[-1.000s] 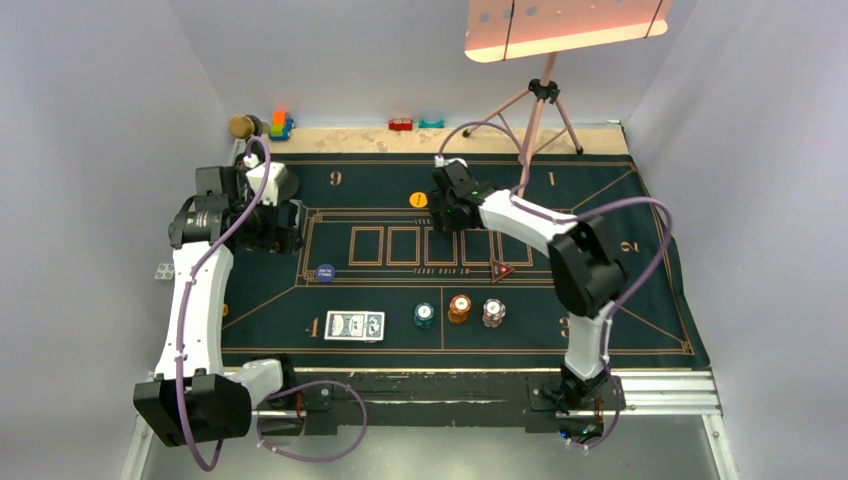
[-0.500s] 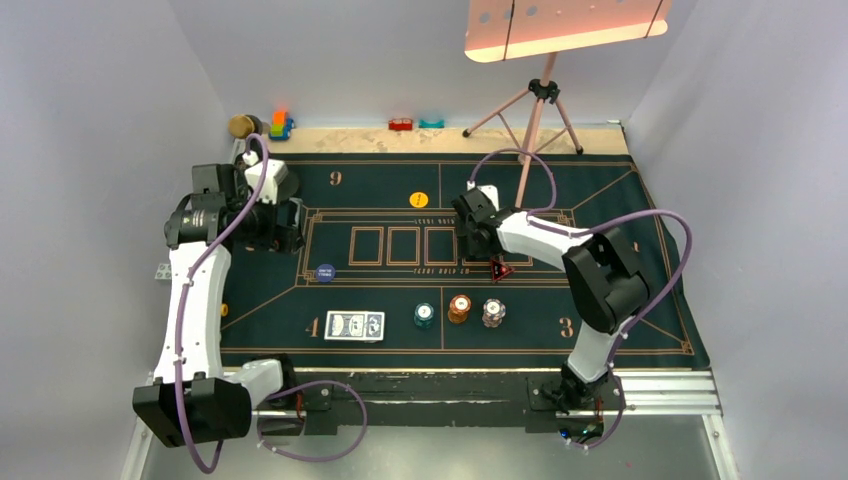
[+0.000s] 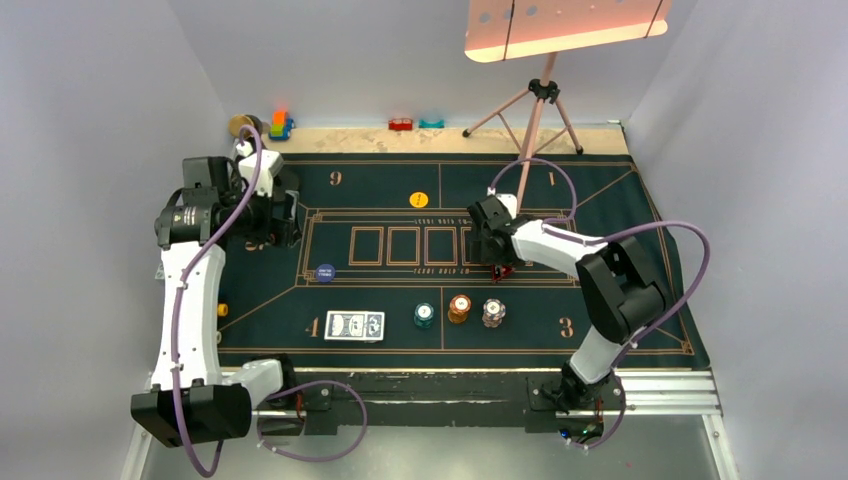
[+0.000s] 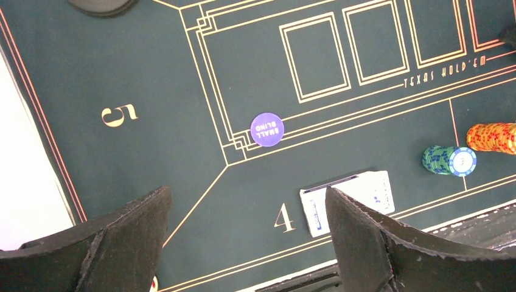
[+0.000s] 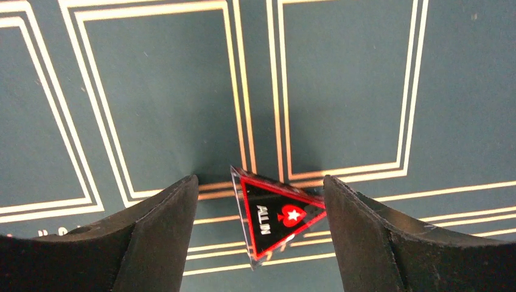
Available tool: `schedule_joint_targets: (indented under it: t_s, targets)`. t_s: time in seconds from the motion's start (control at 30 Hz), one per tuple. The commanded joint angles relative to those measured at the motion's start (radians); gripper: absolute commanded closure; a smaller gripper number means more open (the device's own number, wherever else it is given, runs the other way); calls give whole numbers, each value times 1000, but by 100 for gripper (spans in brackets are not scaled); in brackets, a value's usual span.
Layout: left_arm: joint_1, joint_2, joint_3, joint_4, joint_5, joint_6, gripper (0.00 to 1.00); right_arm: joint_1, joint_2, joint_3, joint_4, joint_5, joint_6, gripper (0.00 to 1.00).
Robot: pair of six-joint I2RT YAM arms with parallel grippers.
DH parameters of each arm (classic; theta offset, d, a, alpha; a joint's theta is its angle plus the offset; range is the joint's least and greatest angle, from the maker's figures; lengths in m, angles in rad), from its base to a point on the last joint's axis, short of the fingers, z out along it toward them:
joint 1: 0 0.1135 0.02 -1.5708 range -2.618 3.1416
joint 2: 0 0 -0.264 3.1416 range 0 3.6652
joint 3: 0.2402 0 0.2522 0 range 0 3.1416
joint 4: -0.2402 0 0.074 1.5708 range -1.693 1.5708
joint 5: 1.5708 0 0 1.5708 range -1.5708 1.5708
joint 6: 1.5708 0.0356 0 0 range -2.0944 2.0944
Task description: Distribute texas hold em gaming equipment
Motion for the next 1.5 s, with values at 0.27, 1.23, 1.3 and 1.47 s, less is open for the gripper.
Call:
schedule_joint_targets:
  t_s: [0.27, 1.23, 1.3, 1.47]
  targets:
    - [2, -2, 70, -33, 27, 49, 0, -123, -207, -167, -122, -53, 191, 26]
    - [2, -34, -75, -36, 127, 53, 40, 386, -305, 208, -144, -32, -62, 19]
    - [2, -46, -90, -32, 132, 49, 54, 434, -308, 170, -91, -73, -65, 19]
    - [2, -81, -128, -5, 132, 42, 49, 514, -277, 100, -40, -145, -33, 19]
